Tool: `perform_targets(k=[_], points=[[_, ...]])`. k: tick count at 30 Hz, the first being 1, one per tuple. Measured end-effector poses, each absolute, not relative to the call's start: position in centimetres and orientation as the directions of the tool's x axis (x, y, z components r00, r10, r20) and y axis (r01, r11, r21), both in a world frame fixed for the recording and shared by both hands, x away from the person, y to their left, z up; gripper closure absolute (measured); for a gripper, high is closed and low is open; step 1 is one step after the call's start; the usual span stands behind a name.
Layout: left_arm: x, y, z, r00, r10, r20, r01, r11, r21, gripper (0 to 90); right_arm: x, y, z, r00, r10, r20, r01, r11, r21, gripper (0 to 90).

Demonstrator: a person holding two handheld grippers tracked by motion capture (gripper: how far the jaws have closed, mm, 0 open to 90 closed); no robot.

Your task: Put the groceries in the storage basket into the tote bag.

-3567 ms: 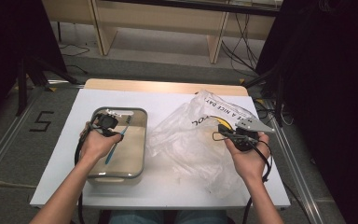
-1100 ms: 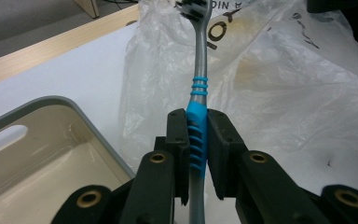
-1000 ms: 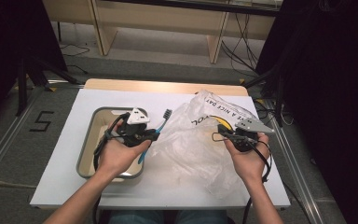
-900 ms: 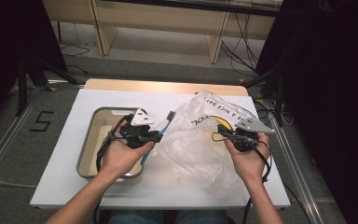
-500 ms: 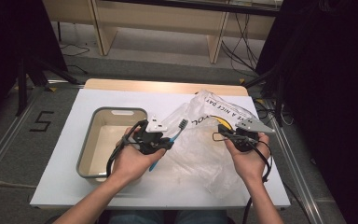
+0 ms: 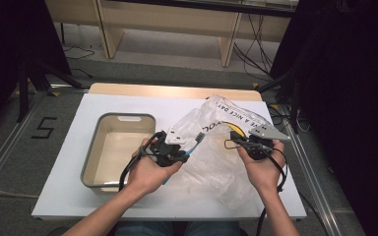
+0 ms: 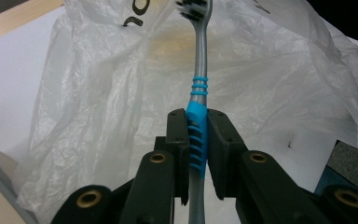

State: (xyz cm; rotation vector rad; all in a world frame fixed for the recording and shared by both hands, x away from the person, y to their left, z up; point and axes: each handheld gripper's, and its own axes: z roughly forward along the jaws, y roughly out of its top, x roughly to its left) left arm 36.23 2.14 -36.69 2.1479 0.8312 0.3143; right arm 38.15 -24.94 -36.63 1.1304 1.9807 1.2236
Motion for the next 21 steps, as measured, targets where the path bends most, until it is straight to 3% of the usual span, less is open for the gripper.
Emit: perform_targets(k=[21], points=[[36.8, -0.8, -38.6, 0.777, 0.628, -0.042, 0.469, -0.534, 0.704, 79.3, 38.1, -24.9, -36.5, -0.500, 0.866, -0.021, 0.365, 0.233, 0.901, 90.0]])
